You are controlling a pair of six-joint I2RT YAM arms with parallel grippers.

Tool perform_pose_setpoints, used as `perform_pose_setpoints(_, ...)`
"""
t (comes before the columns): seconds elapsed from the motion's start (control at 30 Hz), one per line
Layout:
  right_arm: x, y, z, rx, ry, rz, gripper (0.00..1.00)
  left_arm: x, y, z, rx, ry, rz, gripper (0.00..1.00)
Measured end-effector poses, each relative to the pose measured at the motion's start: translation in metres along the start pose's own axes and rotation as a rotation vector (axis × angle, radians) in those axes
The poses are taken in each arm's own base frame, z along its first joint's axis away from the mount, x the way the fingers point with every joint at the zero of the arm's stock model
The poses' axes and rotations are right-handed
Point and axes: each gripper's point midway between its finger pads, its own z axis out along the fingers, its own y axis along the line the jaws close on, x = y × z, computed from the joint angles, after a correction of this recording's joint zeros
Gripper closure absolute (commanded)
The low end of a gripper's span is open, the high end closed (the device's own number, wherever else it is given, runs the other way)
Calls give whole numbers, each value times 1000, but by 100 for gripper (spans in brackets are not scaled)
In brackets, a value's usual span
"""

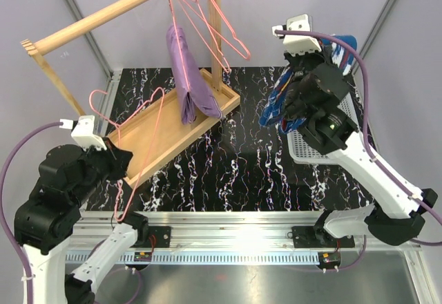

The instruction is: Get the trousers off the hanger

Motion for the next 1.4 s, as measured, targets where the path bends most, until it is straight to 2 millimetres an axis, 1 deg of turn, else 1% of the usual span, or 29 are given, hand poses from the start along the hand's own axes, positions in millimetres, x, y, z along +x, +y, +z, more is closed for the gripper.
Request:
perform_pose_setpoints(0.1, 43, -1, 18, 68, 93, -85, 100, 2, 7, -3, -33, -4, 17, 100)
perform_pose_setpoints(0.17, 68, -2, 25, 96, 139, -129, 100, 2, 12, -5, -53, -12, 27, 100)
perform_pose_setpoints(0.23, 88, -5, 27, 114, 176, -163, 100, 1, 15, -7, -64, -22, 33, 100)
perform_pose_setpoints(0.37, 109, -21, 26, 146, 214, -182, 100, 4, 19, -7, -83, -25, 37, 100)
perform_pose_setpoints(0.47, 121, -42, 19, 180, 236, -177, 100, 6, 22, -5, -97, -21, 39, 100)
perform_pose_setpoints(0.53, 133, -60, 13, 222, 263, -172, 100, 6, 23, -5, -102, -21, 39, 100)
perform_pose_setpoints(0.63, 151, -76, 4, 270, 308, -184, 100, 6, 24, -5, -104, -23, 40, 100)
perform_pose_setpoints(0.73, 166, -83, -5, 285, 341, -214, 100, 6, 24, -5, -104, -23, 40, 100)
perform_pose_setpoints(0.83, 181, -84, -12, 278, 361, -251, 100, 6, 23, -7, -100, -29, 39, 100)
perform_pose_setpoints(0.93, 197, -78, -16, 267, 384, -287, 100, 6, 23, -9, -95, -37, 39, 100)
perform_pose_setpoints(1.03, 220, -63, -13, 249, 431, -358, 100, 6, 23, -11, -91, -42, 40, 100)
perform_pose_setpoints(1.1, 238, -47, -7, 229, 471, -414, 100, 6, 23, -11, -89, -43, 41, 100)
perform_pose_setpoints(1.2, 259, -23, 3, 190, 518, -480, 100, 6, 22, -12, -82, -46, 42, 100)
perform_pose_setpoints(1.3, 273, -2, 12, 162, 547, -512, 100, 8, 21, -14, -71, -50, 46, 100)
perform_pose_setpoints(1.4, 283, 16, 21, 140, 561, -531, 100, 10, 21, -14, -62, -47, 50, 100)
